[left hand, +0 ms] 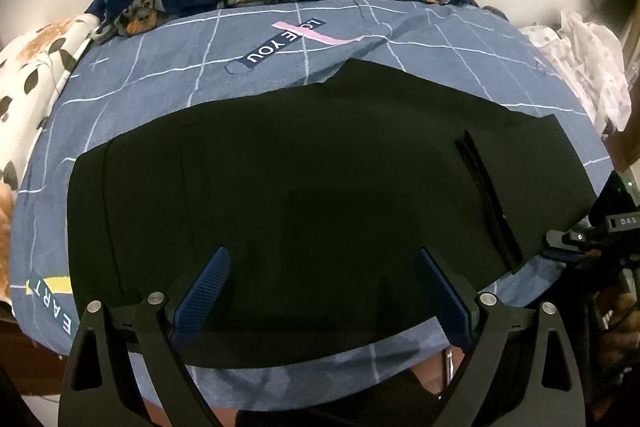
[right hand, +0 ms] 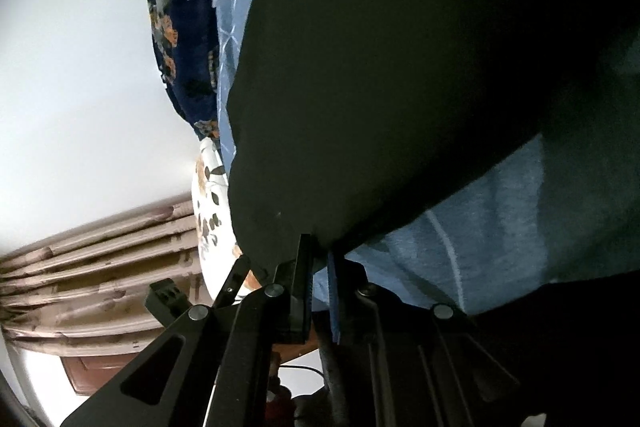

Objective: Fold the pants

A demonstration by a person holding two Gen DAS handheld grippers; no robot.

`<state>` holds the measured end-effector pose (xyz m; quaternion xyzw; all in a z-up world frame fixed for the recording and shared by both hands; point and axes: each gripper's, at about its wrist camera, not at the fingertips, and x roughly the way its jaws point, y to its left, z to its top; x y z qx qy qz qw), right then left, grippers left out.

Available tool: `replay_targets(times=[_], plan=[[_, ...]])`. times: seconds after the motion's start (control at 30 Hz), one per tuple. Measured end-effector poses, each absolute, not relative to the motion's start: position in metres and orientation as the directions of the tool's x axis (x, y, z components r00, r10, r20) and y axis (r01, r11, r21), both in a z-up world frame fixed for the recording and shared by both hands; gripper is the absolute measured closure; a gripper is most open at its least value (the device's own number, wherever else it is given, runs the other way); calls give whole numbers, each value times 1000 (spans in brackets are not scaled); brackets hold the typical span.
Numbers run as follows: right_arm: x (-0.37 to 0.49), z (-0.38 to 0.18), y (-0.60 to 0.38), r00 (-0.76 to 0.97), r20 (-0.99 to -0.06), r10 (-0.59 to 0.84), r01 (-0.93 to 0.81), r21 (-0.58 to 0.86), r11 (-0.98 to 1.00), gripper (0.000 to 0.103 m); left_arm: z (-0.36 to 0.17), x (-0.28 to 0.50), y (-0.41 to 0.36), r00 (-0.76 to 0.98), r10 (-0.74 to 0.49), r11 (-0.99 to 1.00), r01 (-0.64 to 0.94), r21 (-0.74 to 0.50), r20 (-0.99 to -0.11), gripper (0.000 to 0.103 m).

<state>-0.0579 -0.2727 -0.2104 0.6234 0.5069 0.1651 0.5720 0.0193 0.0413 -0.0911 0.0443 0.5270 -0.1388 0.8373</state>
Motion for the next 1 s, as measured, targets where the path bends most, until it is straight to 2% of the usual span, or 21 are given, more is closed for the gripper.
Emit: replay_targets(times=[0.17,0.23,0.27,0.33,0.37,0.57,0.73,0.97,1.0], plan=[[-60,-212,-272,419,-363,832,455,877,154,88,-92,20,43,403,-183,960,272,-74,-897,10],[-61,-210,-274,423,-357,833,456,878,144,74,-92,21,44,401,-185,960,267,-79,-897,10],[-62,-209,-274,428,-353,832,456,879,138,70,-92,20,44,401,-186,961,266,-81,-897,10],[-63,-205,-274,429,-353,832,454,880,139,49,-93,21,45,401,-188,961,264,-84,-897,10],[-64,-203,-275,427,-366,827,456,877,153,48,-93,21,45,399,-189,961,263,-85,-897,10],[-60,-207,-275,435,-377,818,466,871,153,48,-93,21,44,400,-186,961,266,-80,-898,10],[-60,-201,-271,423,-393,816,457,871,182,67,-95,20,44,391,-188,961,264,-86,-901,10],[-60,-206,-274,428,-386,817,460,871,170,67,-97,20,43,388,-182,961,265,-80,-903,10],[-60,-203,-273,429,-392,814,453,873,182,74,-97,20,42,386,-183,961,265,-81,-904,10]])
